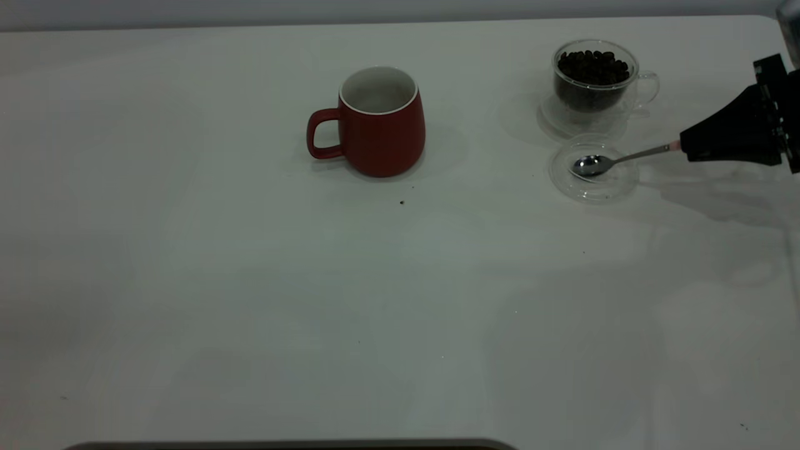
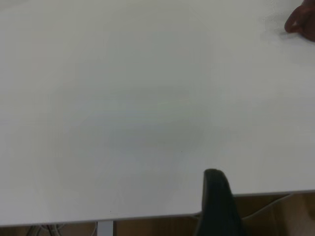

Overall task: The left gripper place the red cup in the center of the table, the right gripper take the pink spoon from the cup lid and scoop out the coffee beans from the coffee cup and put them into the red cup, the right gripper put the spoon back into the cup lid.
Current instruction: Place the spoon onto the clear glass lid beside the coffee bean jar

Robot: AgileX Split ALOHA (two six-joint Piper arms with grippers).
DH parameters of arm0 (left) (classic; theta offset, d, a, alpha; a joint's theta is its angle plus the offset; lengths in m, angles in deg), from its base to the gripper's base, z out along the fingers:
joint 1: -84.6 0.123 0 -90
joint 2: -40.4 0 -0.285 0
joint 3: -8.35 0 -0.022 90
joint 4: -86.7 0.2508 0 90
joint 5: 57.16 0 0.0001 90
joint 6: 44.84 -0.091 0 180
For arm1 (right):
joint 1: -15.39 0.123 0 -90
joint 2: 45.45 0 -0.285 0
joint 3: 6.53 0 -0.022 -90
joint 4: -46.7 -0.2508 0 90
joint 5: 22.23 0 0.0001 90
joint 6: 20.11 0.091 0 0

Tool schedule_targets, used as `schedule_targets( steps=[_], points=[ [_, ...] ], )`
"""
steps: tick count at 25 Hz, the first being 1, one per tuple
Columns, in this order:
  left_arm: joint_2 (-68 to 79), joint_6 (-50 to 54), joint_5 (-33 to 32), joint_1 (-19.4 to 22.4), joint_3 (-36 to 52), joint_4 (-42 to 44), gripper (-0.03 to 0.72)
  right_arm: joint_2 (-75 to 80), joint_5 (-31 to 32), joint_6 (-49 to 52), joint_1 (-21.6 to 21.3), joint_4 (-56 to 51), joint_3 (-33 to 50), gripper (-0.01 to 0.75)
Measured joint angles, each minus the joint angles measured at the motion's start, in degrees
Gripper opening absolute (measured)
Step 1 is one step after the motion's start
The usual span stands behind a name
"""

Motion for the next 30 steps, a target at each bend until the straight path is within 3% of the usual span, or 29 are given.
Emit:
schedule_targets(
  steps=[8,10,17,20,24,30],
  points=[
    [0.0,0.0,0.0,0.0,0.0,0.0,0.538,2.0,0.1,0.0,0.0,-1.9,-0.4,0.143],
    [0.0,0.0,0.0,0.0,0.0,0.0,0.538,2.1,0.1,-0.2,0.0,-1.7,-0.4,0.209],
    [0.0,0.0,0.0,0.0,0.0,0.0,0.538,2.2,0.0,-1.5,0.0,-2.8,-0.5,0.556],
    [0.0,0.0,0.0,0.0,0.0,0.0,0.538,2.2,-0.1,-2.9,0.3,-3.4,-0.5,0.633],
    [0.0,0.1,0.0,0.0,0.0,0.0,0.538,2.2,-2.9,-5.8,1.9,-4.7,-0.5,0.641],
    [0.0,0.1,0.0,0.0,0.0,0.0,0.538,2.2,-13.4,-11.3,2.9,-11.5,-0.5,0.596]
  ],
)
